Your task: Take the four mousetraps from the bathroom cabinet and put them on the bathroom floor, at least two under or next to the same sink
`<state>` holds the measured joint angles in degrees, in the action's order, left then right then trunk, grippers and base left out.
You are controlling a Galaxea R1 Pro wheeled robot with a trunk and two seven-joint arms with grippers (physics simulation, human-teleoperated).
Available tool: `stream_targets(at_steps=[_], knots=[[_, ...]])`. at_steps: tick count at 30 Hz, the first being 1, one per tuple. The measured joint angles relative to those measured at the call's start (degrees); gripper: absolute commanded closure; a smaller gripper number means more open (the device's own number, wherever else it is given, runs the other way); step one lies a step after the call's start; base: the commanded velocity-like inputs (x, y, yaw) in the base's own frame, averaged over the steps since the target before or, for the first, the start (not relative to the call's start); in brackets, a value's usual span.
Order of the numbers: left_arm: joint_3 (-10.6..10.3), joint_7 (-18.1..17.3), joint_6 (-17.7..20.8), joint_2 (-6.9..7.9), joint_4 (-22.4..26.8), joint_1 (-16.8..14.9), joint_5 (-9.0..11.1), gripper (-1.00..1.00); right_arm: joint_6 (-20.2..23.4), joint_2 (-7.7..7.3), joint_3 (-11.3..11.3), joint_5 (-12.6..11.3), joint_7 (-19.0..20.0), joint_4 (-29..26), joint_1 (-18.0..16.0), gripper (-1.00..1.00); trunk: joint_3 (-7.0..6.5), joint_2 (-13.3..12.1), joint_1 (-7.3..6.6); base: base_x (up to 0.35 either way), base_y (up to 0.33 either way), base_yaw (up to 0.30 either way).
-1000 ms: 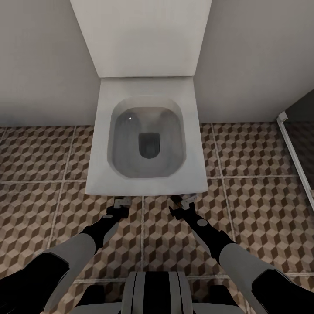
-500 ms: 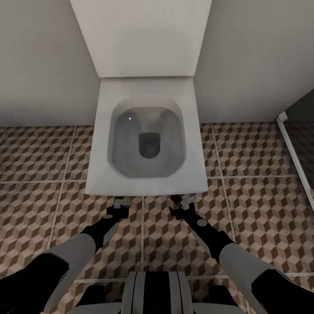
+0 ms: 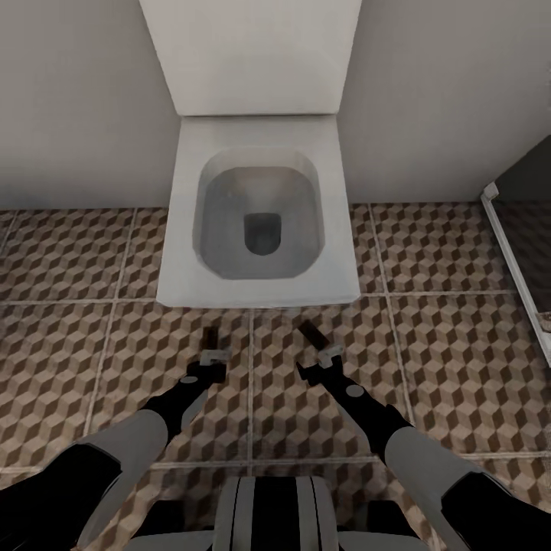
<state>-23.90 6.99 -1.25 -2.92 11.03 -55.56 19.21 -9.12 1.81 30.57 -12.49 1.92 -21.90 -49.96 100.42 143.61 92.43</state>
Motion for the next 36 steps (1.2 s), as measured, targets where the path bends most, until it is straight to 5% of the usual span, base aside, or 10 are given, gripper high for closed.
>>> stream_targets(at_steps=[18,36], knots=[[0.19,-0.04,-0.02,0.0,0.1,0.0,0.23,-1.0,0.01,0.01,0.01,0.0,-0.01,0.0,0.0,-1.0,0.0,0.0,-0.01,-0.314,0.0,0.0],[0.16,-0.07,0.01,0.0,0.11,0.0,0.27,-1.0,0.0,-0.02,-0.01,0.0,0.0,0.0,0.0,-1.0,0.0,0.0,-0.03,-0.033,0.0,0.0]])
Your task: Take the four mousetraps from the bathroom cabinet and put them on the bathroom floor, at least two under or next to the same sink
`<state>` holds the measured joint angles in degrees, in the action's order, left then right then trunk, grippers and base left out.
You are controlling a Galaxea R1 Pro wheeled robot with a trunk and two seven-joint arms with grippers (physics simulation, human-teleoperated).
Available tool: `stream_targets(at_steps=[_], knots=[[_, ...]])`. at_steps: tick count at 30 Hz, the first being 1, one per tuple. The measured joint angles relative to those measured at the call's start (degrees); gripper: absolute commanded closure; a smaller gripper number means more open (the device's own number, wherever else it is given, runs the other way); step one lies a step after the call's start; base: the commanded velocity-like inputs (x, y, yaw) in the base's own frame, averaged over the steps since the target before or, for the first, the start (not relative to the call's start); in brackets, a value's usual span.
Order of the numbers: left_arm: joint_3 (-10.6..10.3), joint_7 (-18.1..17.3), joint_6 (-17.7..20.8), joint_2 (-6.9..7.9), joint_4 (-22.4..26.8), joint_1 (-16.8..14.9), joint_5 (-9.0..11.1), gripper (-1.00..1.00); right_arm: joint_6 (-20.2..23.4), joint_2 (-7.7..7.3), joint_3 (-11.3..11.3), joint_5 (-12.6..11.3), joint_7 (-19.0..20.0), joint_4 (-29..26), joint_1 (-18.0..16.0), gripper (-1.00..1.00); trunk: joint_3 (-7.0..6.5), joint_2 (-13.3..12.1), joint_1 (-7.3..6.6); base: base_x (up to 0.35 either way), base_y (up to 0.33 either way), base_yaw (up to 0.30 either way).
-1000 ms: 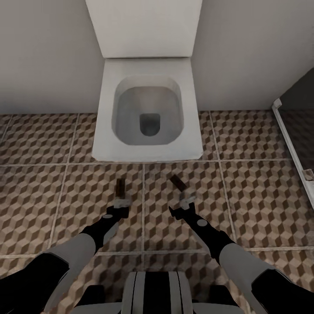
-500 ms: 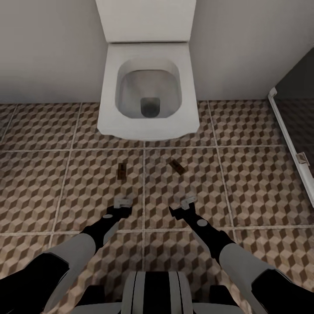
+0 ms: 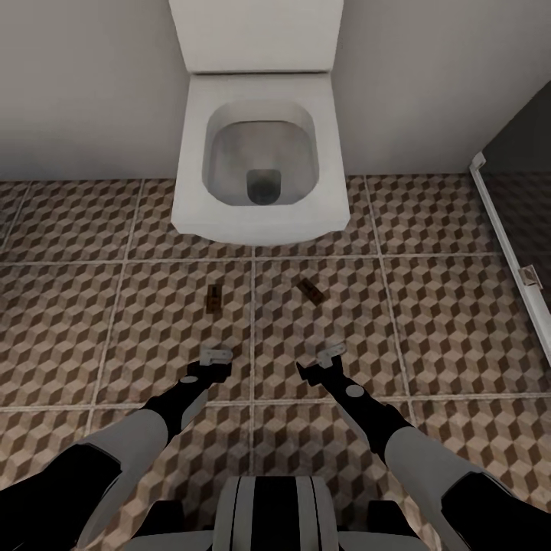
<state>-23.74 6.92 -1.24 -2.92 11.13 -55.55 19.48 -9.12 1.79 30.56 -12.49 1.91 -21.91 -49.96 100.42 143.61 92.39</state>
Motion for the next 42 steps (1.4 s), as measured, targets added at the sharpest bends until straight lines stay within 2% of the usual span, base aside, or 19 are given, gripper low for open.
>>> stream_targets(at_steps=[18,21,42], knots=[[-0.03,0.03,0.02,0.0,0.01,0.0,0.01,-1.0,0.0,0.04,0.02,0.0,-0.01,-0.01,0.0,-1.0,0.0,0.0,0.0,0.0,0.0,0.0],[-0.2,0.16,0.28,0.01,-1.45,0.03,-0.04,-1.0,0.0,0.01,0.02,0.0,-0.02,0.0,0.0,-1.0,-0.65,-0.04,-0.07,0.0,0.0,0.0],[-0.2,0.04,0.29,-0.09,-1.64,0.05,0.03,-1.0,0.0,-0.01,-0.02,0.0,0.0,0.01,0.0,-1.0,-5.31,-0.32,-0.61,0.0,0.0,0.0]])
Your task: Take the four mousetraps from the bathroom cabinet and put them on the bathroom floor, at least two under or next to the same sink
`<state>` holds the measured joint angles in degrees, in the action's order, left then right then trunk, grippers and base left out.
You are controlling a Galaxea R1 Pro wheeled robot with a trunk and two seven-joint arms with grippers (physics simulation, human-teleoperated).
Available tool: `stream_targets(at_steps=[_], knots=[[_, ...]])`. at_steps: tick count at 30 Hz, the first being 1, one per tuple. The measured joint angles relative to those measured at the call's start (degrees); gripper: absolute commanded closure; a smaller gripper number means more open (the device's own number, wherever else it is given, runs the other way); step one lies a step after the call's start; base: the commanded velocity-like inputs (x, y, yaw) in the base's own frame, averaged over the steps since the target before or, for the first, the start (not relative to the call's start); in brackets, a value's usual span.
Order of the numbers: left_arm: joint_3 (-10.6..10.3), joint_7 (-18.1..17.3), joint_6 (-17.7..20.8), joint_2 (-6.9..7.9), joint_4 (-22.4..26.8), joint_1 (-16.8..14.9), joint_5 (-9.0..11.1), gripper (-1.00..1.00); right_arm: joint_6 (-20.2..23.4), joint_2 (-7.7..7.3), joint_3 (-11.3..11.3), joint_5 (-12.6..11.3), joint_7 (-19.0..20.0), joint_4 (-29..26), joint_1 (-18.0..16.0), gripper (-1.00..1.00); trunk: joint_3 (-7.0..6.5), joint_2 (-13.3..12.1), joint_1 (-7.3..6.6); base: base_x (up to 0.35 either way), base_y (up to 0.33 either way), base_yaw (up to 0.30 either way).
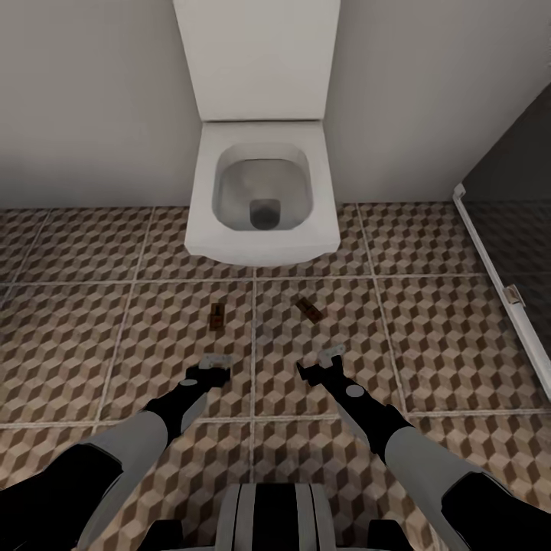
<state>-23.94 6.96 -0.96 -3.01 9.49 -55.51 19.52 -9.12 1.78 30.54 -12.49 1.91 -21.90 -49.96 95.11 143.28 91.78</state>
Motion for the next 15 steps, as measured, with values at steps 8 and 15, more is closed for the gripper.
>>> stream_targets(at_steps=[8,15], knots=[[0.0,-0.02,-0.06,-0.12,-0.3,0.91,-0.01,-1.0,-0.02,0.0,0.0,0.0,-0.01,0.39,0.0,-1.0,-1.61,-1.64,-0.97,0.0,0.0,0.0],[0.0,-0.02,-0.09,-0.15,-0.33,2.22,-0.04,-1.0,-1.2,-0.06,0.01,0.03,-0.05,2.22,0.0,-1.0,-2.86,-4.45,-2.51,0.0,0.0,0.0]])
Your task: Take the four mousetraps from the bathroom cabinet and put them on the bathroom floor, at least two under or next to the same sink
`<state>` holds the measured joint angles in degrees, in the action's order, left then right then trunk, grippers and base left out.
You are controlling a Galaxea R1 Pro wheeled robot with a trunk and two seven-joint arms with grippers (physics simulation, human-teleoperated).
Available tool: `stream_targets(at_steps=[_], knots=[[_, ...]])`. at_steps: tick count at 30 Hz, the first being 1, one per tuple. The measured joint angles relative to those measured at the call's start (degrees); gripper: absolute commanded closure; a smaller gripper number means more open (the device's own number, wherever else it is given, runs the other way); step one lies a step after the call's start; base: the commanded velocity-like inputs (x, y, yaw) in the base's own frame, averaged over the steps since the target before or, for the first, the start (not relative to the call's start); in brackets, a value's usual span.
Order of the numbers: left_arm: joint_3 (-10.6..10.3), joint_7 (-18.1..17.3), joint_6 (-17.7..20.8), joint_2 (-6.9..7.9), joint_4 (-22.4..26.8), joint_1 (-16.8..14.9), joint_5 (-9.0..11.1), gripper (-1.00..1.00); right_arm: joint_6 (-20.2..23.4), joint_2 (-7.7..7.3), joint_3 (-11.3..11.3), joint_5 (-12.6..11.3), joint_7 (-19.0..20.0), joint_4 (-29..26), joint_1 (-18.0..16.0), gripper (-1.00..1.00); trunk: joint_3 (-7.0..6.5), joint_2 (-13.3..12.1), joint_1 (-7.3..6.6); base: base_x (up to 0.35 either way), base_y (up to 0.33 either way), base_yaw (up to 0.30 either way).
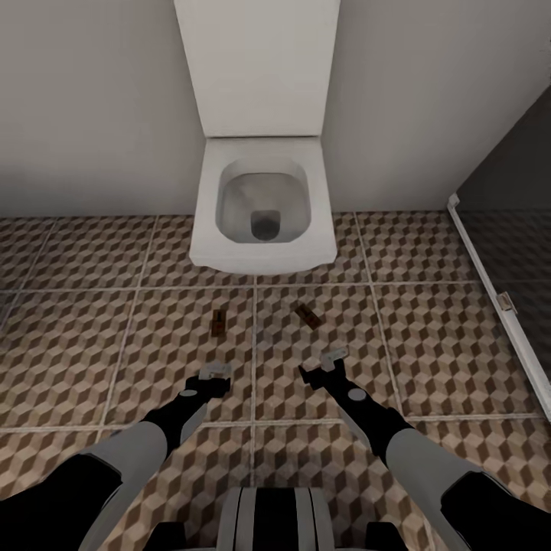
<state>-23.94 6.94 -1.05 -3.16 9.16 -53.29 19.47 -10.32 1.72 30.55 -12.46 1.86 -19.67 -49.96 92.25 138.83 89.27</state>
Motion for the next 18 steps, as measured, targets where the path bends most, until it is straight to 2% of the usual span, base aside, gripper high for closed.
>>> stream_targets(at_steps=[9,18], knots=[[0.0,0.02,-1.04,0.12,-0.01,2.05,-0.01,-1.0,-2.81,-0.37,0.02,0.05,-0.1,2.73,0.0,-1.0,-1.61,-3.61,-1.98,0.0,0.0,0.0],[0.02,0.01,-6.6,0.8,-0.69,5.67,0.04,-1.0,-5.52,-0.54,0.0,0.05,-0.11,7.32,0.11,-1.0,-3.23,-7.22,-3.95,0.0,0.0,0.0]])
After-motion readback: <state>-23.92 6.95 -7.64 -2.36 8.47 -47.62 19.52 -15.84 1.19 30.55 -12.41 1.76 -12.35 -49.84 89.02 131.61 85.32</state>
